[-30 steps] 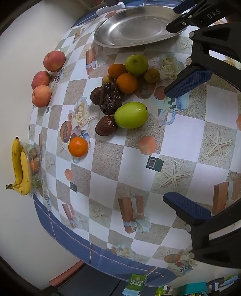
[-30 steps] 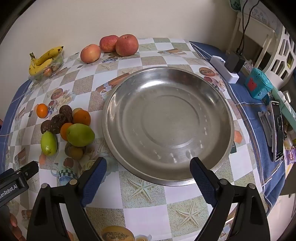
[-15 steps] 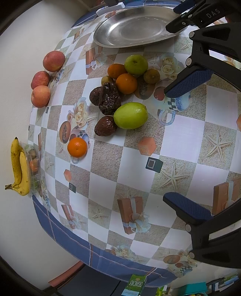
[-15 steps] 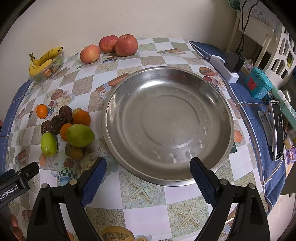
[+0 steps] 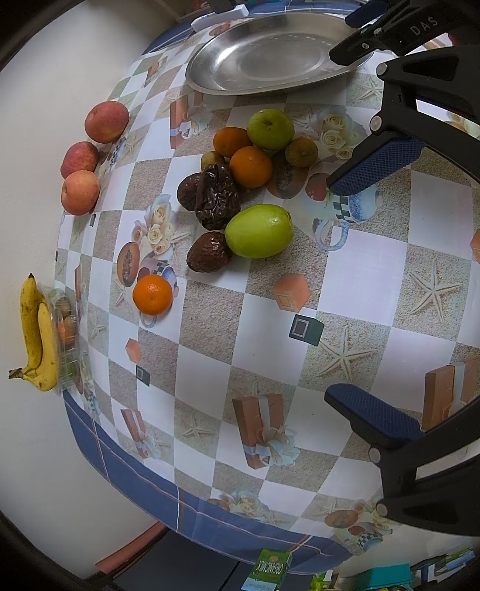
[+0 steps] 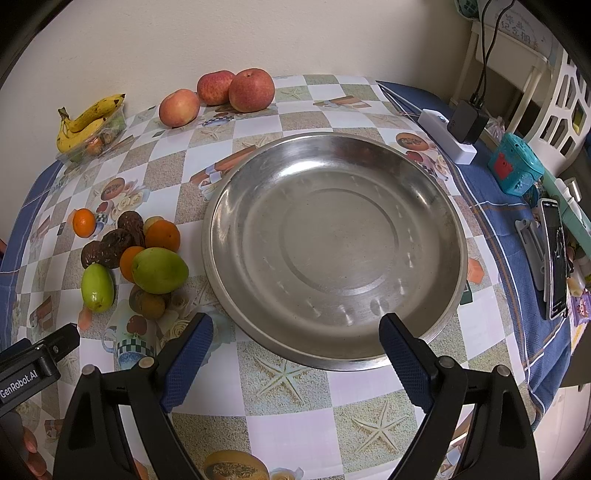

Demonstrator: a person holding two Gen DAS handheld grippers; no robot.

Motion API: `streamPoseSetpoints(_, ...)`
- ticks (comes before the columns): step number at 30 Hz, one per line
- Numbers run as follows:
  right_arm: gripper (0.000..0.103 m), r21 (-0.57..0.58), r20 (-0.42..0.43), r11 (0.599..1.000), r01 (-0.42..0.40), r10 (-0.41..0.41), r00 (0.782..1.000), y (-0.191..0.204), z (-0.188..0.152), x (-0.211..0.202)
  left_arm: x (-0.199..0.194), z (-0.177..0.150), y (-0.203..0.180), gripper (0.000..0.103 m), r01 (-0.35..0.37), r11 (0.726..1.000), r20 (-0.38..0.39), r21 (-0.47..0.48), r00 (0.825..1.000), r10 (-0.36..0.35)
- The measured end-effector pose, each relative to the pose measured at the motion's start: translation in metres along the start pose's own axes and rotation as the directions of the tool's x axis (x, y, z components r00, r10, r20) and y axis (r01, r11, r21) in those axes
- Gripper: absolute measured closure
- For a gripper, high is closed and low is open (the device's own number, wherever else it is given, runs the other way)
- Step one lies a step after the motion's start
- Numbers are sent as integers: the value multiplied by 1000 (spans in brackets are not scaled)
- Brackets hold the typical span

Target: Organize fruits

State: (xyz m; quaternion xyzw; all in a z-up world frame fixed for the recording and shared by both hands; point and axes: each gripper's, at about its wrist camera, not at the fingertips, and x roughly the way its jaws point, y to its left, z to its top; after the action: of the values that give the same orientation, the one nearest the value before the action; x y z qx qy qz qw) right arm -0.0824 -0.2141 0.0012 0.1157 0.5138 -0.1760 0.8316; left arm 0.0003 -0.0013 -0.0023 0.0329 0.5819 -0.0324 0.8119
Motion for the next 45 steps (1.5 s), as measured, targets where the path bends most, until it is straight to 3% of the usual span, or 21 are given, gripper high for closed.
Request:
streamPoseSetpoints(32,11,2,-2,1000,-2,2,1000,0,-2,4,-3,1,2,0,-17,1000,35,22,999,16)
streamPoseSetpoints(45,11,-2,-2,1000,-4,4,1000,1,-2,4,-14,2,-4,0,-17,998,129,60,992,9)
